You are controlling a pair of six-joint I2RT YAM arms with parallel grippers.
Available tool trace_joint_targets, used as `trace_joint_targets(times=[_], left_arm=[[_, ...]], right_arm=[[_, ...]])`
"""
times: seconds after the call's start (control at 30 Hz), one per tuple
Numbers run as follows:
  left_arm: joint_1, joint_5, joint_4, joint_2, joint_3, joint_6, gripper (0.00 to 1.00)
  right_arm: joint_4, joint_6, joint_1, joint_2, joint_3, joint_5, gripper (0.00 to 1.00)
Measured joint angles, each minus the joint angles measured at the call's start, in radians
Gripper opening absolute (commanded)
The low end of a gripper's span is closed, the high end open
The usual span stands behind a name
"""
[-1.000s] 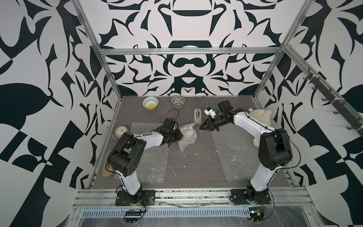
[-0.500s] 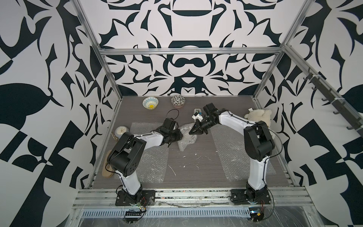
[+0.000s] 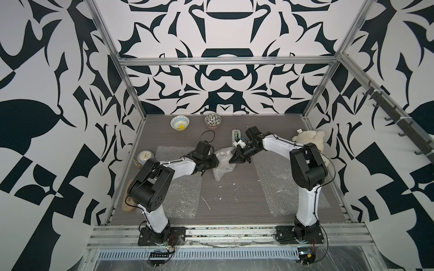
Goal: Wrap bowls in bubble wrap
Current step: Stick the tape on the bubble wrap.
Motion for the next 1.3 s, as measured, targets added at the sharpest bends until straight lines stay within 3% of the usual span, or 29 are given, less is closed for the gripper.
trace_joint_targets(times=[0.63,0.87,1.13,1.3], left_arm=[[-0.011,-0.019,-0.030,-0.013,0.002,0.008,0.31],[-0.012,-0.030,-0.054,-0.019,0.020,0.019,0.37],[-0.013,-0.073,-0.132,-0.143,0.035,0.034,0.45],[-0.015,-0.093,-0.161,-0.243,0.042,0.037,0.39]], right_arm=[[0.050,0.023,0.000,0.000,-0.091,-0.060,0.00],[0.052,0.023,-0.006,-0.011,-0.097,-0.061,0.00],[0.055,0.023,-0.008,-0.011,-0.097,-0.060,0.00],[0.059,0.023,-0.008,-0.011,-0.097,-0.062,0.00]])
